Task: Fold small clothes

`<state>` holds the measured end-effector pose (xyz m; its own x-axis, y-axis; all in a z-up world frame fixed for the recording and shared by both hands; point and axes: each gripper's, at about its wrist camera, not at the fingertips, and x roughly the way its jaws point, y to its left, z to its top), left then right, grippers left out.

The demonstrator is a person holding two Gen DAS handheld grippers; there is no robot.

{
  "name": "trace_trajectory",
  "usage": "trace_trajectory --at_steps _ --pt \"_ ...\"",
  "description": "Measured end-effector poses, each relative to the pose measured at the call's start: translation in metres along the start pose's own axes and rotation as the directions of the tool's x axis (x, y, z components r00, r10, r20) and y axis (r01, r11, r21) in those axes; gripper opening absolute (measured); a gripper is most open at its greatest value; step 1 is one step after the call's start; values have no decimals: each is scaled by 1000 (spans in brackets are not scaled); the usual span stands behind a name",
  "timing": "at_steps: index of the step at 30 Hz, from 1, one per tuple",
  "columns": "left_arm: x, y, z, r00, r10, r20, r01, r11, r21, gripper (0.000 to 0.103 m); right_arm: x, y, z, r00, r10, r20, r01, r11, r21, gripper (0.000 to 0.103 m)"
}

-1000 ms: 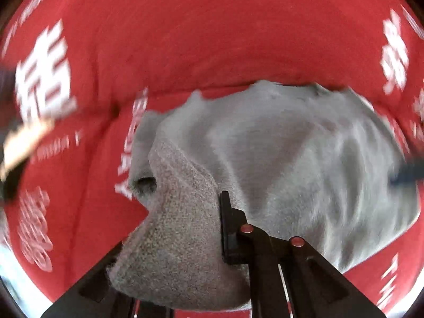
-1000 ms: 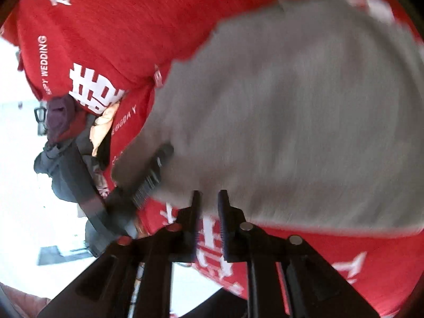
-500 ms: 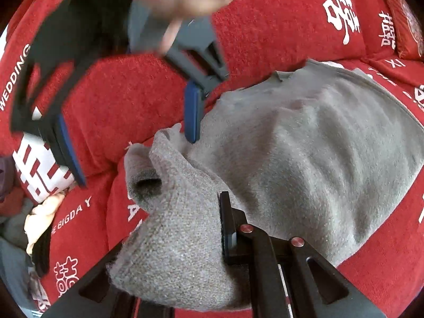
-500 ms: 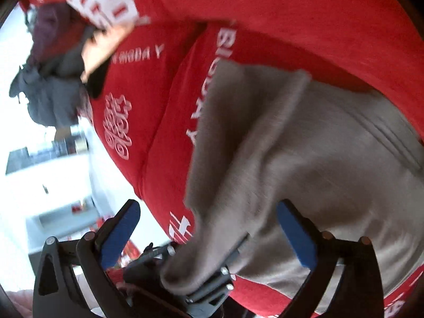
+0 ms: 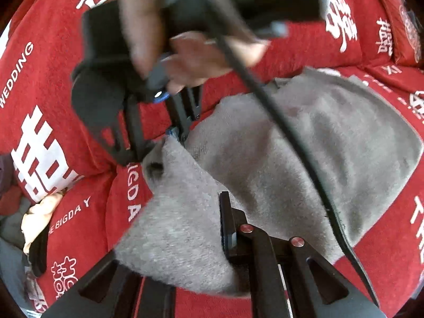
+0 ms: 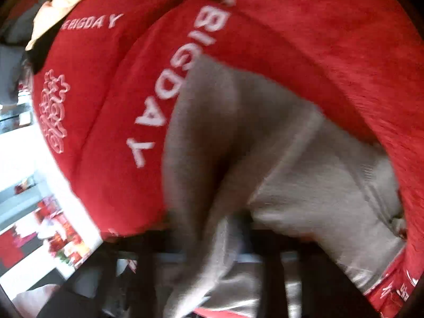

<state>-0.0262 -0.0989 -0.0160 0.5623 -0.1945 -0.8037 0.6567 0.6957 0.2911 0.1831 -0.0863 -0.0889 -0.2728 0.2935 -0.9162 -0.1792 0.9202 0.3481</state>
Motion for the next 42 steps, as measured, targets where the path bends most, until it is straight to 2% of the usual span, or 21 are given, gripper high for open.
trace_trajectory --at_steps 3,7,11,13,15,17,19,22,24,27,30,32,33,35,36,37,38,40,42 --pt "-16 0 6 999 -36 21 36 999 -20 11 -24 -17 -20 989 97 112 -102 994 46 16" --pt "-43 -6 20 995 -80 66 81 996 -23 11 -58 -37 -56 946 213 244 -239 968 82 16" --pt "-69 -28 45 987 -113 113 110 993 31 11 -97 -64 -106 860 305 408 -365 928 75 16" --pt "-80 -47 59 983 -129 131 123 991 57 11 -114 -81 -133 807 342 482 -416 908 52 16" --pt "-90 -70 74 977 -150 149 138 986 89 11 -131 -105 -167 742 373 557 -471 881 37 16" --pt "-95 -99 88 970 -176 166 154 978 138 11 -144 -128 -199 692 386 610 -500 866 18 16" --pt "-94 -126 97 965 -200 168 169 969 180 11 -151 -148 -225 657 387 647 -516 857 11 16" --pt "-75 -174 105 963 -240 125 205 949 238 11 -148 -194 -272 603 375 704 -563 825 43 16" --pt "-59 -203 105 964 -249 91 216 937 276 11 -134 -217 -291 591 355 724 -584 808 80 16" --pt "-26 -234 100 967 -255 18 236 919 315 11 -101 -262 -317 605 297 739 -603 777 182 16" --pt "-5 -260 93 965 -257 -57 261 909 326 11 -51 -307 -326 650 250 717 -616 726 306 16" --pt "0 -267 90 968 -240 -73 250 910 332 11 -20 -330 -329 681 247 690 -624 689 368 16" --pt "-1 -266 91 969 -236 -72 246 911 330 11 -12 -335 -331 679 254 689 -633 677 375 20" --pt "-4 -266 92 968 -238 -77 250 913 322 12 -3 -339 -329 656 262 707 -661 652 372 26" --pt "-6 -264 93 967 -240 -90 256 914 315 13 -2 -340 -328 653 260 711 -665 647 374 28" --pt "-9 -263 94 964 -243 -104 264 914 308 27 -2 -341 -327 651 263 712 -668 644 373 28" --pt "-11 -259 95 962 -248 -111 271 915 300 54 -4 -341 -326 653 267 709 -668 644 373 30" --pt "-24 -244 97 970 -231 -71 242 930 278 81 -6 -343 -322 670 266 693 -653 655 381 33" --pt "-38 -231 97 969 -238 -65 247 932 265 81 -8 -344 -323 684 262 681 -644 656 395 38"
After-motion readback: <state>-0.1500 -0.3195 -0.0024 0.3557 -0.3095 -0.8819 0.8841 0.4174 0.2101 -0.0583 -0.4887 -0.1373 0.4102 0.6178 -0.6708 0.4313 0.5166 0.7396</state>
